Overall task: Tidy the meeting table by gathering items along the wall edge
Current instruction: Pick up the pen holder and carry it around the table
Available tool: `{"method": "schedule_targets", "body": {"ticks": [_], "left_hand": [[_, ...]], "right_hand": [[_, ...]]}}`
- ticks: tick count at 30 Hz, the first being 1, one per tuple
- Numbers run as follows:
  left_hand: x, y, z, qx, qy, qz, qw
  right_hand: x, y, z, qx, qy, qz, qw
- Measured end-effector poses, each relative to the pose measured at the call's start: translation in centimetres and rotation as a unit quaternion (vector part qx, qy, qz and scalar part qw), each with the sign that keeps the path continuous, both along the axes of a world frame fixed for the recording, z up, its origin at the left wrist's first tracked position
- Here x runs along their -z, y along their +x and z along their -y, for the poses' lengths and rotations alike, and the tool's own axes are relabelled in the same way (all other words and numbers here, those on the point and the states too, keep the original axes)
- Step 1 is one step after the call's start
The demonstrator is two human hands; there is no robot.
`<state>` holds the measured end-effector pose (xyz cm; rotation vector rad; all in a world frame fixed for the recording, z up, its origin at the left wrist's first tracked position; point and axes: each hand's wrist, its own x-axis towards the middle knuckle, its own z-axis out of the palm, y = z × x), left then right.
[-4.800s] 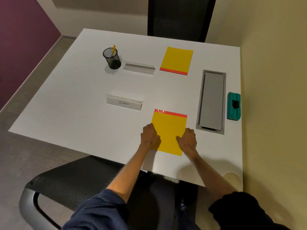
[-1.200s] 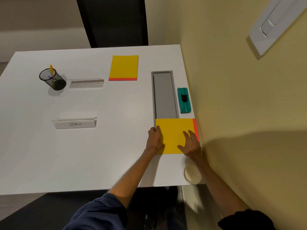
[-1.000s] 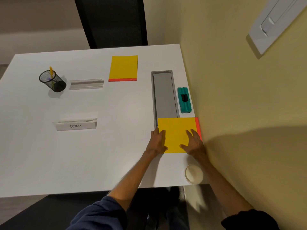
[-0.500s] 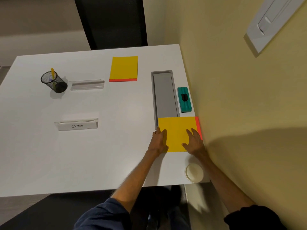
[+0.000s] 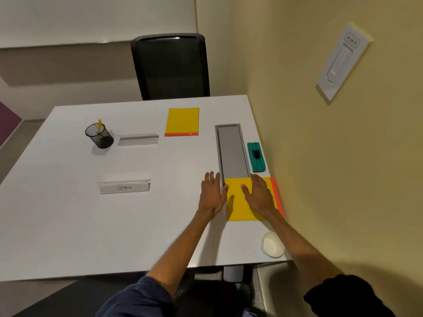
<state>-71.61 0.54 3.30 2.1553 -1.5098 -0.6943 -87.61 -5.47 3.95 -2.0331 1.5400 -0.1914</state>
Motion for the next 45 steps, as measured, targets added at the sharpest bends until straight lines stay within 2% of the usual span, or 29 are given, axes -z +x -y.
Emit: {"method": "schedule_targets", "body": {"ticks": [11, 20, 24, 30, 35, 45], "left_hand": [[-7.9, 5.7, -4.9, -0.053, -0.084, 0.080, 0.992], [-12.2, 10.8, -12.4, -0.193, -0.080, 0.143, 0.967], [-12.5, 11.1, -18.1, -0.243, -0.071, 0.192, 0.948], [-11.9, 11.1, -28.9, -0.313, -0.027, 0.225, 0.922], [-12.3, 12.7, -37.5, -0.409, 0.006, 0.222, 0.885], [-11.0, 15.8, -53.8, -0.546, 0.024, 0.185, 0.816]], "right_hand": [[-9.0, 7.2, -2.5, -0.032, -0.107, 0.076, 0.991], [-14.4, 13.0, -7.3, -0.152, -0.144, 0.158, 0.965], [-14.6, 14.7, -10.7, -0.203, -0.141, 0.178, 0.953], [-13.4, 18.5, -18.6, -0.286, -0.112, 0.164, 0.938], [-13.1, 22.3, -26.1, -0.371, -0.093, 0.183, 0.906], [-11.2, 29.6, -41.6, -0.524, -0.084, 0.150, 0.834]]}}
